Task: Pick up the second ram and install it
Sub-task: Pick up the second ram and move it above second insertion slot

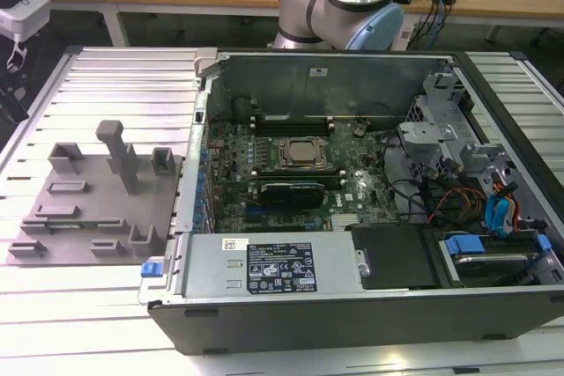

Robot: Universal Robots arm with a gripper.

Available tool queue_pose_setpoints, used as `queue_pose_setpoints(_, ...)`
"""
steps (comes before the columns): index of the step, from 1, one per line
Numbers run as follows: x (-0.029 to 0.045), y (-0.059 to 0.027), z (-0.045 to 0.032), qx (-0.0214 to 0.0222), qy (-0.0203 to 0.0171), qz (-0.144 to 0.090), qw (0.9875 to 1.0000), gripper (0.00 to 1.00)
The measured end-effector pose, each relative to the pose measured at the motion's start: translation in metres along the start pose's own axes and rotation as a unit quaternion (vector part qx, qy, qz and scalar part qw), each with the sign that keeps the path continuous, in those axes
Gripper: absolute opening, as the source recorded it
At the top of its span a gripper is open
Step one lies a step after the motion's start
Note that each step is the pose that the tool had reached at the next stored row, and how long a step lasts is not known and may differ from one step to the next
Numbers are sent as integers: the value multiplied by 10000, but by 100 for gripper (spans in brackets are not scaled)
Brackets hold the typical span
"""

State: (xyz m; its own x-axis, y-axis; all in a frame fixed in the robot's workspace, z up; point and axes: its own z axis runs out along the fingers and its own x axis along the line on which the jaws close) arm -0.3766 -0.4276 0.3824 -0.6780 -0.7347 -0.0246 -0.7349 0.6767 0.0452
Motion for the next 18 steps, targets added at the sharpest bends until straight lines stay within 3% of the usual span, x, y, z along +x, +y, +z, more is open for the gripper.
queue_pose_setpoints(8,0,0,0,-15,27,-597,9982,8)
queue_pose_setpoints(12,0,0,0,-25,46,-1005,9949,8)
queue_pose_setpoints(16,0,0,0,-29,54,-1185,9929,8)
queue_pose_setpoints(18,0,0,0,-34,62,-1377,9904,8)
